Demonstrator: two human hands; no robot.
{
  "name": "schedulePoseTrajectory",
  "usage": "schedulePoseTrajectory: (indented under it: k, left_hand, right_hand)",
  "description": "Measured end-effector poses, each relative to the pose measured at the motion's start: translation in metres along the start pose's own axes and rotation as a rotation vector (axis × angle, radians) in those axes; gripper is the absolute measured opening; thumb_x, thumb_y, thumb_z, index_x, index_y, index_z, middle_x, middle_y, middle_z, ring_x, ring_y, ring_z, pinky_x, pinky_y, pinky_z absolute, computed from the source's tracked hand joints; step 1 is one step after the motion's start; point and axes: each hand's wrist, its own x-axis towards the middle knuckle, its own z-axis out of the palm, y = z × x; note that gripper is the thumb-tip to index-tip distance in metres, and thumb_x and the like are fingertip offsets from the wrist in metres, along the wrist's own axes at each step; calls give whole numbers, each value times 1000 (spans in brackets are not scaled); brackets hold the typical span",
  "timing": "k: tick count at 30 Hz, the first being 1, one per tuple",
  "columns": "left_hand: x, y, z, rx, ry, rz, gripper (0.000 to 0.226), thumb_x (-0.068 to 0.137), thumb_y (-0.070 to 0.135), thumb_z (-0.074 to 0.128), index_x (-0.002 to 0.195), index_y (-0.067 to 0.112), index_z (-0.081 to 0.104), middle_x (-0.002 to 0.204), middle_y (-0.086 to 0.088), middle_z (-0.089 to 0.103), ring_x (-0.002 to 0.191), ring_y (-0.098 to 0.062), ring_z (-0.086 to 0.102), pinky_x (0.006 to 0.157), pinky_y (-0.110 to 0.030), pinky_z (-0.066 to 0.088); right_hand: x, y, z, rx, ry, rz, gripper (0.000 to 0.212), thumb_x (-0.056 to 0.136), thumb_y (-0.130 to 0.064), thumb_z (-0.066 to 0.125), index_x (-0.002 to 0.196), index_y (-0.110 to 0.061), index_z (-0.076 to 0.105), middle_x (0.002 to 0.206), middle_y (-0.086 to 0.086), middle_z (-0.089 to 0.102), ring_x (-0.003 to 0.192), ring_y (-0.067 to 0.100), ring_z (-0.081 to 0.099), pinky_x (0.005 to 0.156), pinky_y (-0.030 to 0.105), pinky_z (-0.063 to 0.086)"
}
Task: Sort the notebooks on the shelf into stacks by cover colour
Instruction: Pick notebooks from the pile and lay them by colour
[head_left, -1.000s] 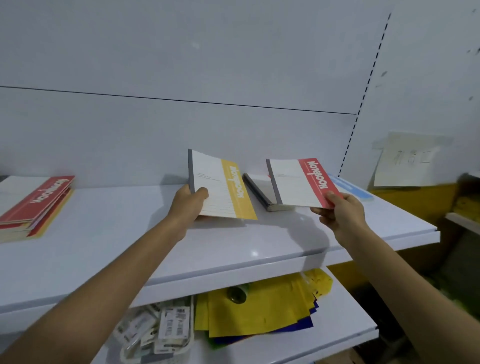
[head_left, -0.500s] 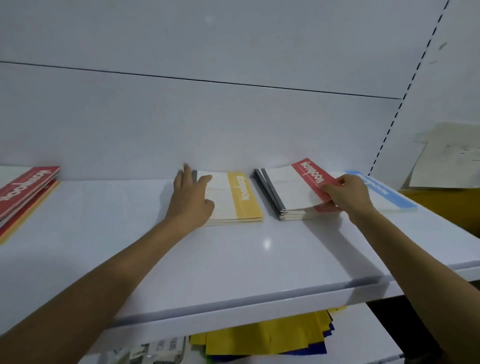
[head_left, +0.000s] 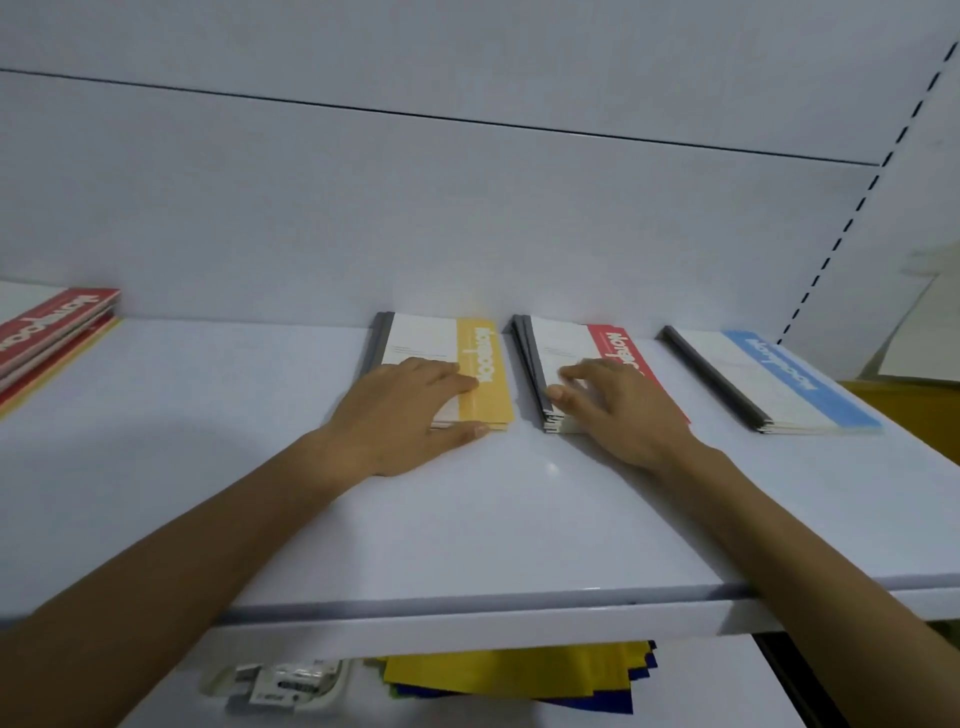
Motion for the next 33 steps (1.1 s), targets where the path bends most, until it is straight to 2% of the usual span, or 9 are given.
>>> schedulePoseTrajectory:
  k: [2,5,9,13,17,19,25,29,33]
  left_hand:
    - [0,0,2,11,27,9,83,74,76,5,139,39,41,147,13,38,135,-7,34,101,-27,32]
    - [1,-1,6,18,51,7,83,74,76,5,137,38,44,145,13,43,133,-8,38,99,-28,35]
    - [3,-3,8,21,52,-12,82,75,77,10,135,38,47,143,12,45,132,-10,39,99,-30,37]
    - [3,-3,7,9,51,-15,82,75,78,12,135,36,49,142,11,47,131,-10,41,99,-31,37]
    - [2,-2,8,13,64,-17,80,76,77,15,133,35,52,141,10,49,130,-11,43,99,-32,38]
    - [3,-1,7,15,60,-24,80,75,77,16,132,35,52,140,11,50,130,-11,44,99,-31,38]
    - [2,2,3,70,26,-18,84,76,81,14,136,34,48,143,11,46,132,-11,41,100,-29,36]
    - [3,7,-3,139,-15,21,86,77,74,7,137,28,47,142,6,47,129,-15,45,99,-31,37]
    - [-5,7,-5,190,-18,-16,83,81,70,7,139,23,44,147,-1,43,133,-20,41,106,-36,33]
  right_hand:
    - [-3,1,0,-2,36,-53,58,89,-64,36,122,-23,60,125,-5,58,117,14,50,89,27,37]
    - [-4,10,-2,-35,66,-76,47,93,-56,41,122,-24,60,126,-8,57,117,11,47,80,19,27]
    - [2,14,2,-70,66,-82,56,92,-63,32,123,-25,59,128,-6,57,120,15,48,89,25,34]
    - [-4,9,-1,-88,20,-95,65,88,-64,30,135,-23,51,138,0,50,128,18,42,99,28,30]
    - [-6,3,-2,-168,0,-98,72,83,-69,44,142,-27,43,147,-3,41,134,16,35,102,27,28]
    - [-5,3,-2,-176,9,-99,73,82,-70,44,142,-28,42,148,-4,39,135,15,34,103,27,29]
    - [-5,6,-1,-176,-32,-98,91,75,-87,26,143,-27,39,151,1,36,138,19,32,110,36,26]
    - [-5,0,-7,-154,-50,-84,92,73,-87,29,137,-23,47,140,2,48,129,22,42,105,39,34]
    - [-11,-11,-14,-123,27,-124,94,69,-86,22,127,-20,57,126,-1,61,117,21,52,98,37,40]
